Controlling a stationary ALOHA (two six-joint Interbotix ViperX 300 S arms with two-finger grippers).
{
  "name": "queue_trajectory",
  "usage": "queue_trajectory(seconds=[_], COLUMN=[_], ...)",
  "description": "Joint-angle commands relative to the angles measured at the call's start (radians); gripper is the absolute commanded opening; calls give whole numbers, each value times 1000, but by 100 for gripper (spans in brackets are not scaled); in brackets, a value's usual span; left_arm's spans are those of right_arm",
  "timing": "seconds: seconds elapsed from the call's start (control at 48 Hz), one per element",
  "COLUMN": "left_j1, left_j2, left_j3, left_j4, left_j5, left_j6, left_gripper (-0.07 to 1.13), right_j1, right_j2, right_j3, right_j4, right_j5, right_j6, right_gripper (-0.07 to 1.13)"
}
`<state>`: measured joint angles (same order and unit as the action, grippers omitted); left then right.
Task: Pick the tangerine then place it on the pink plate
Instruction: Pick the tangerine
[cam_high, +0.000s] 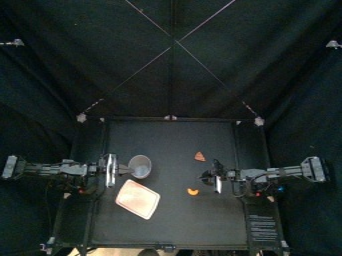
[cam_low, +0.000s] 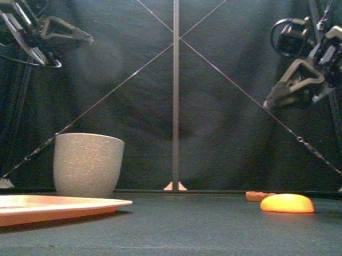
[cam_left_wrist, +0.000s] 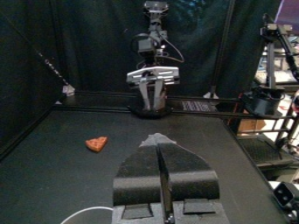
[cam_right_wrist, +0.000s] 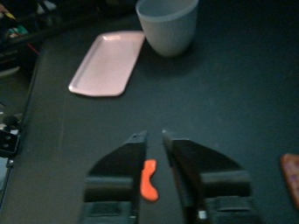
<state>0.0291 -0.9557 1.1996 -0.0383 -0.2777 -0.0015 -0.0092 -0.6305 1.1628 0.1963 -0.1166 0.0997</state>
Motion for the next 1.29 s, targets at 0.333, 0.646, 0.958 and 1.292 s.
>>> queue_trajectory(seconds=[0.333,0.646,0.958,1.292], left_j1=[43,44,43,41], left_j2=[5,5,5,5], left_j3=[-14,-5,3,17], left_j4=[-3,-3,-3,-3], left_j5=[-3,-3,-3,-5], left_j6=[2,2,2,-2], left_gripper=[9,9,9,9], right_j1=[126,144,141,141], right_j2=[353,555,601,606], right_j3=[-120,-229,-242,-230], right_j4=[5,-64,-80,-77], right_j5=[89,137,192,238], right_j6=[17,17,20,18], right_gripper=[102,101,100,66])
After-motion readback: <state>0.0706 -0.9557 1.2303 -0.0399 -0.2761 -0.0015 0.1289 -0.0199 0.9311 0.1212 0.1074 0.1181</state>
